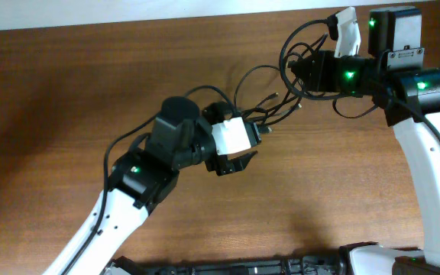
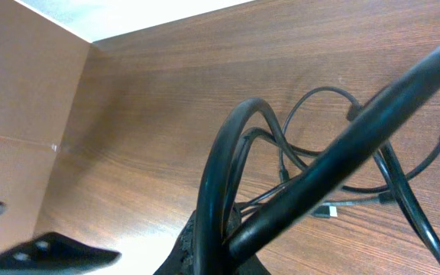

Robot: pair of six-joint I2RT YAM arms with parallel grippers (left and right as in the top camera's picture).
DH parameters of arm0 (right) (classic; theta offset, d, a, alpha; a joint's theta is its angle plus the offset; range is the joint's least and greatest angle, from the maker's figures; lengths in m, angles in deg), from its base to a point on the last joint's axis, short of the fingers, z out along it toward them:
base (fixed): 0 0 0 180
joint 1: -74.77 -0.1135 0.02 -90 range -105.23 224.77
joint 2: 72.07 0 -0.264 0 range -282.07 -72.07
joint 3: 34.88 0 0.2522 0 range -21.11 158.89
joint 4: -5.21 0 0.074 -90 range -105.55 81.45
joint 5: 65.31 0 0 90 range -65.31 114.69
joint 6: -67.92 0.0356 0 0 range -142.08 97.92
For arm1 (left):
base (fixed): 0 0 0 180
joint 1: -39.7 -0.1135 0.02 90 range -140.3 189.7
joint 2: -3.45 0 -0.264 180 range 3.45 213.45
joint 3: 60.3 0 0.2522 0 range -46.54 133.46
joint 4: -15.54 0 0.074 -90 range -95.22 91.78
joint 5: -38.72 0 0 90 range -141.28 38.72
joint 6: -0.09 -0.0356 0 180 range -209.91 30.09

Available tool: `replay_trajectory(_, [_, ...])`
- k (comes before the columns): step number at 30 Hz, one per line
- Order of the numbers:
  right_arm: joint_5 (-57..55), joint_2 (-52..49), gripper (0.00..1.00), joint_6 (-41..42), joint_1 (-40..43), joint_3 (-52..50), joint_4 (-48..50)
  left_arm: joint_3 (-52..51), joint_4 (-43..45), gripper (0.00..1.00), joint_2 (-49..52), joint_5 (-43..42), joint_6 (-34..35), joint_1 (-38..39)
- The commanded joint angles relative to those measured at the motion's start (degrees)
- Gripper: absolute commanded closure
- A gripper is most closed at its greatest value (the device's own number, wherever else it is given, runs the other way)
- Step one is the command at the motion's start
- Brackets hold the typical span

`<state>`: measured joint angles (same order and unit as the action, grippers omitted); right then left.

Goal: Untangle cables

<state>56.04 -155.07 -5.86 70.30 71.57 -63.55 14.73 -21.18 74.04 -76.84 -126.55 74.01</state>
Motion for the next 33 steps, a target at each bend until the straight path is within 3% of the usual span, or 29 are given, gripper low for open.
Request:
replay_trajectory(1, [1.7, 0.0, 0.96, -0.7, 0.4, 0.7, 0.8, 0.7, 0.1, 0.09, 2.2, -6.2, 0.0, -0.3])
replay_trajectory(5, [1.7, 0.0, 0.96, -0.7, 0.4, 0.7, 0.9, 0.7, -0.2, 0.05, 3.8, -6.7, 0.0, -0.3])
replay_trajectory(8, [1.6, 0.0, 0.96, -0.7, 0.4, 0.7, 0.9, 0.7, -1.8, 0.23, 5.0, -7.5, 0.0, -0.2])
replay_trajectory(13, [1.7, 0.0, 0.96, -0.7, 0.4, 0.7, 1.0, 0.7, -6.0, 0.24, 7.0, -8.1, 0.0, -0.2])
replay_trajectory(19, [1.7, 0.0, 0.96, -0.7, 0.4, 0.7, 1.0, 0.7, -5.1, 0.25, 9.5, -11.7, -0.1, -0.2])
replay_trajectory(33, [1.7, 0.0, 0.96, -0.7, 0.4, 0.7, 1.0, 0.7, 3.8, 0.28, 16.4, -16.1, 0.0, 0.1])
